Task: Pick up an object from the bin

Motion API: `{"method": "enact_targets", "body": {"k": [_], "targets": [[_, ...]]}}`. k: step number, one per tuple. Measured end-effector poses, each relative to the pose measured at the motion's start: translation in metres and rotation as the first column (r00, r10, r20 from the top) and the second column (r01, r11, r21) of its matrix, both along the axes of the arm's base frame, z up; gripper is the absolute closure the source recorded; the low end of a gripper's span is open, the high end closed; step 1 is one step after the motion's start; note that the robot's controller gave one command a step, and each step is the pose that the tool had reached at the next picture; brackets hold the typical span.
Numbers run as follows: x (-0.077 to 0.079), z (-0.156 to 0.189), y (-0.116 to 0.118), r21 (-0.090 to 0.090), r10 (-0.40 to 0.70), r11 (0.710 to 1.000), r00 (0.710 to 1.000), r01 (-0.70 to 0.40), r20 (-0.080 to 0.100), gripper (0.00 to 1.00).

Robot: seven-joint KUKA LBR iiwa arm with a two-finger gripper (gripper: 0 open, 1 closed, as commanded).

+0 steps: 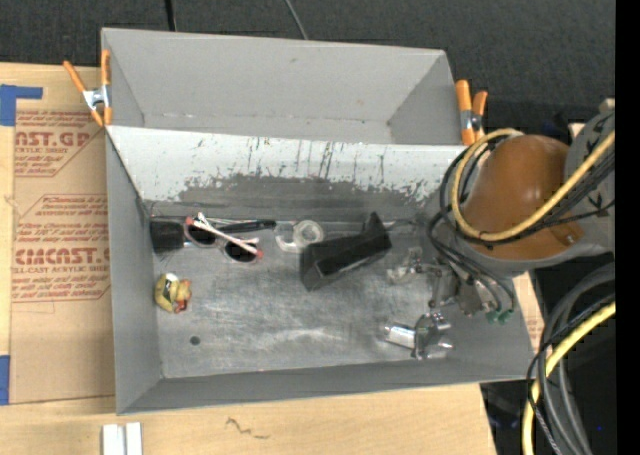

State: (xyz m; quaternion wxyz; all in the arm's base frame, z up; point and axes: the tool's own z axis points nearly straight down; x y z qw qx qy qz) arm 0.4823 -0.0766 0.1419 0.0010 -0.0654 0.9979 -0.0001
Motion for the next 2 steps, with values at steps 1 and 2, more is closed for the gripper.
{"method": "enact_targets", "body": {"k": [1,2], "targets": [[0.012,-0.009,0.017,0.003,0.037,0.999,0.999,-0.037,-0.018,0.0],[0.014,0.006,0.025,-0.004,0.159,0.987,0.987,-0.158,0.012,0.0]]}}
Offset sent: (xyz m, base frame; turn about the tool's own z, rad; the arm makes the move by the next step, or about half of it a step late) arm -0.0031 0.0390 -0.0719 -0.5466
